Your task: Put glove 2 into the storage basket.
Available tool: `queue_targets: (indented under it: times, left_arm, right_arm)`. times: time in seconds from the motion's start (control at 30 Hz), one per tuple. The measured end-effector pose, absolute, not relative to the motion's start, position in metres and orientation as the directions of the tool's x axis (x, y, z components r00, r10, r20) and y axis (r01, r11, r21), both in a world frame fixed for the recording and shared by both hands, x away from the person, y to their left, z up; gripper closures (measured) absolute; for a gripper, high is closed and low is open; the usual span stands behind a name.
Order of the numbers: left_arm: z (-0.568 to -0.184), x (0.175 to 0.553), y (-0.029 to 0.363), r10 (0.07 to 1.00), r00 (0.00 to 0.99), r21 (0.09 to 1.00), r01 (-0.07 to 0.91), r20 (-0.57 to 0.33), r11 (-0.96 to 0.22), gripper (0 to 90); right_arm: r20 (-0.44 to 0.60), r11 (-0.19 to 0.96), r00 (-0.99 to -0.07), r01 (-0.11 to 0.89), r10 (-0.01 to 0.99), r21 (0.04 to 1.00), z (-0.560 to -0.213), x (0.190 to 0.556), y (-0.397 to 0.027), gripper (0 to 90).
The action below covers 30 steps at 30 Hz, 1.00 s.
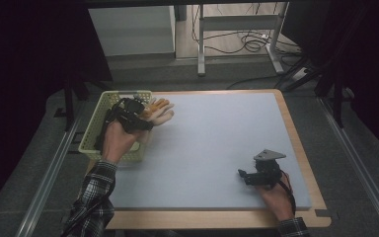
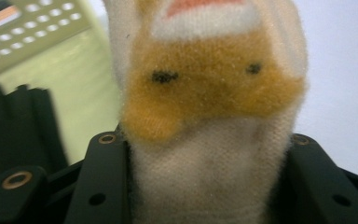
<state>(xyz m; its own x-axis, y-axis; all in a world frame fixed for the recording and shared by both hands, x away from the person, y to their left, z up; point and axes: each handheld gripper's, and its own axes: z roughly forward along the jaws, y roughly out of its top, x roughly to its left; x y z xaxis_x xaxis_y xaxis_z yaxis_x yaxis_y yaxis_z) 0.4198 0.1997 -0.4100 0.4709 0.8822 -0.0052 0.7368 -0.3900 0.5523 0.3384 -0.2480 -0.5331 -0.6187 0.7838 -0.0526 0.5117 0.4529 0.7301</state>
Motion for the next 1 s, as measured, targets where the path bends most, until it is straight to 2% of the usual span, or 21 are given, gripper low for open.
queue_targets:
  times: [0.63,1.0]
  left_arm:
    - [-0.425,0.441,0.268,0.962,0.27,0.517,0.819,0.036,-0.249,53.3]
    - [-0.466,0.466,0.267,0.967,0.252,0.449,0.859,0.045,-0.245,52.4]
  right_arm:
    - [-0.052,0.453,-0.619,0.512,0.784,0.73,-0.533,0.338,-0.248,15.7]
    - [-0.052,0.452,-0.619,0.512,0.784,0.73,-0.533,0.338,-0.248,15.7]
